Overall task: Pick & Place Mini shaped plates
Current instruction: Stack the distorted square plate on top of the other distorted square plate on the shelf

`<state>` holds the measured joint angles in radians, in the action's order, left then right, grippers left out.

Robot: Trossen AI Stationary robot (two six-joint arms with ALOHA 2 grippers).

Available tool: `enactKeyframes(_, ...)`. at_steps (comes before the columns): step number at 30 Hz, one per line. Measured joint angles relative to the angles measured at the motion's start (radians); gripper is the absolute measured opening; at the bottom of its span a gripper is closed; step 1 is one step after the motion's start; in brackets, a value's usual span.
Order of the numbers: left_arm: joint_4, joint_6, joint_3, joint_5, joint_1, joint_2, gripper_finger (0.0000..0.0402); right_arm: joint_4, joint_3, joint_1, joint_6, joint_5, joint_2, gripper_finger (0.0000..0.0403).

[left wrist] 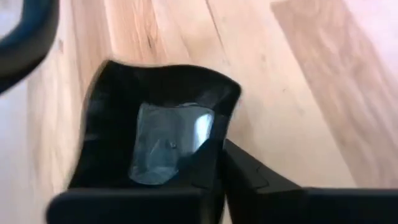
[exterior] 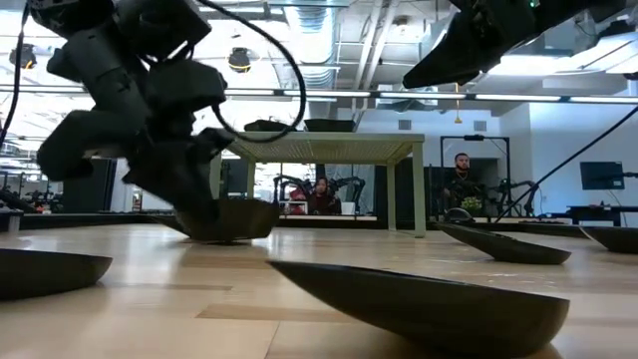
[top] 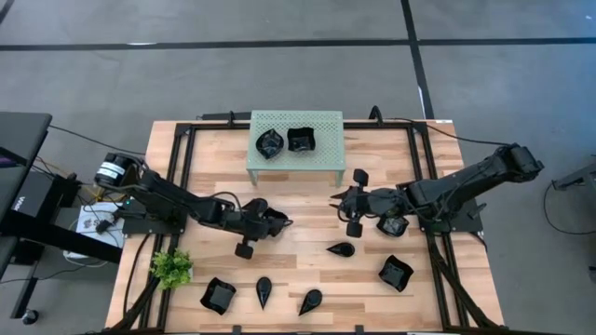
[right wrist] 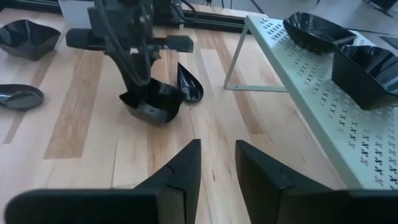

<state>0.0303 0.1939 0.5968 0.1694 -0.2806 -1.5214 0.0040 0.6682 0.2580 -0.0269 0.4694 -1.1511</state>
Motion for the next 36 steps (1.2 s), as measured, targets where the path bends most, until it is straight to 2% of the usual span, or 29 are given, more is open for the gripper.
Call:
enactKeyframes(4, -0.003, 0.010, 0.043, 0.042, -0.054, 0.039, 0.0006, 0.000, 0.000, -0.001, 0.000, 0.000, 0.000, 0.0093)
enactKeyframes(6, 0.000, 0.019, 0.091, 0.096, -0.084, 0.057, 0.0006, 0.001, 0.000, -0.001, 0.010, 0.000, 0.000, 0.0093)
enactKeyframes(9, -0.001, 0.111, 0.187, 0.200, -0.111, 0.080, 0.0006, 0.002, 0.000, -0.007, 0.026, 0.000, 0.000, 0.0093)
enactKeyframes(12, 0.000, 0.148, 0.298, 0.283, -0.101, 0.095, 0.0005, 0.005, 0.000, -0.018, 0.026, 0.000, 0.000, 0.0093)
enactKeyframes(15, -0.003, 0.193, 0.373, 0.287, -0.036, 0.117, 0.0007, 0.004, 0.000, -0.020, 0.026, 0.000, 0.000, 0.0093)
enactKeyframes(19, -0.007, 0.252, 0.431, 0.249, 0.110, 0.129, 0.0006, 0.003, 0.000, -0.019, 0.026, 0.000, 0.000, 0.0093)
enactKeyframes(23, 0.040, 0.235, 0.450, 0.106, 0.302, 0.086, 0.0007, 0.002, 0.000, -0.020, 0.026, 0.000, 0.000, 0.0093)
enactKeyframes(25, 0.084, 0.215, 0.448, 0.067, 0.371, 0.047, 0.0007, 0.002, 0.000, -0.025, 0.026, 0.000, 0.000, 0.0093)
enactKeyframes(29, 0.185, 0.225, 0.448, 0.110, 0.456, -0.008, 0.0007, 0.001, 0.000, -0.026, 0.026, 0.000, 0.000, 0.0093)
enactKeyframes(31, 0.178, 0.221, 0.449, 0.116, 0.488, -0.027, 0.0007, 0.000, 0.000, -0.026, 0.026, 0.000, 0.000, 0.0093)
enactKeyframes(36, 0.178, 0.225, 0.448, 0.113, 0.502, -0.042, 0.0007, -0.005, 0.000, -0.023, 0.026, 0.000, 0.000, 0.0093)
